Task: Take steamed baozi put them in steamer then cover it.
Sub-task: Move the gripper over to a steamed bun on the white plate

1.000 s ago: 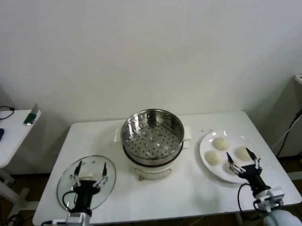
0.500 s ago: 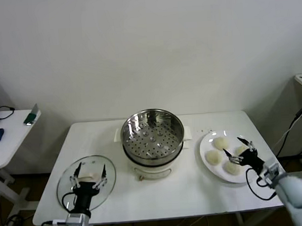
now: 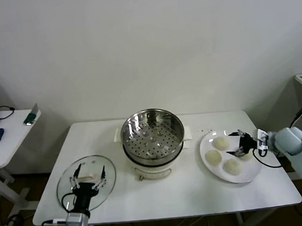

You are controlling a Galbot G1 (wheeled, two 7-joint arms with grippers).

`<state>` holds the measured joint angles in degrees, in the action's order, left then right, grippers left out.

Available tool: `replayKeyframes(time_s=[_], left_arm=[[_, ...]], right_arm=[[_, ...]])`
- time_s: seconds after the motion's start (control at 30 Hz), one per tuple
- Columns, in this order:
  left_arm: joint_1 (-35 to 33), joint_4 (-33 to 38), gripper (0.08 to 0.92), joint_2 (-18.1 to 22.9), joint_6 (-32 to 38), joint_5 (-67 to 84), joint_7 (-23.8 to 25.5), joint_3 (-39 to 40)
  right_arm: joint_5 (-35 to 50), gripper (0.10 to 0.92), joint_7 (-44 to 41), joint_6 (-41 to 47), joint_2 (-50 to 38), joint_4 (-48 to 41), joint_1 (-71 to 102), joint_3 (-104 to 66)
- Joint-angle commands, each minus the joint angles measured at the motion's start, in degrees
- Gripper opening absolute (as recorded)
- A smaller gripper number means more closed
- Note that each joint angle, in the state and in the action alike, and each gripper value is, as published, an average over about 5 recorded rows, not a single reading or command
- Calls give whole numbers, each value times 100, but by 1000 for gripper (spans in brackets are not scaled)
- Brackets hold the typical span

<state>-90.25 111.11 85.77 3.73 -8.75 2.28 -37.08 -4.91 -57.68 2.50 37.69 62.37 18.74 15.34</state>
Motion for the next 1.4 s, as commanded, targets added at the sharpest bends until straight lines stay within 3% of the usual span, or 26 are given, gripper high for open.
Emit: replayKeyframes(time_s=[0.03,0.67,1.4], left_arm=[[15,-83,823,-15,-9,11,2,-19],[46,-361,823,-140,5,111,2,-210],[21,-564,823,-155,70,138,-2,-308]], right_arm=[[-438,823,-748,-121,76,-1115,-1839,1899],[-1214,823,-715,-1011,2125,-3535,-2430,2408],[-1252,814,-625,-1097,2816,-4179,-2267,2228]])
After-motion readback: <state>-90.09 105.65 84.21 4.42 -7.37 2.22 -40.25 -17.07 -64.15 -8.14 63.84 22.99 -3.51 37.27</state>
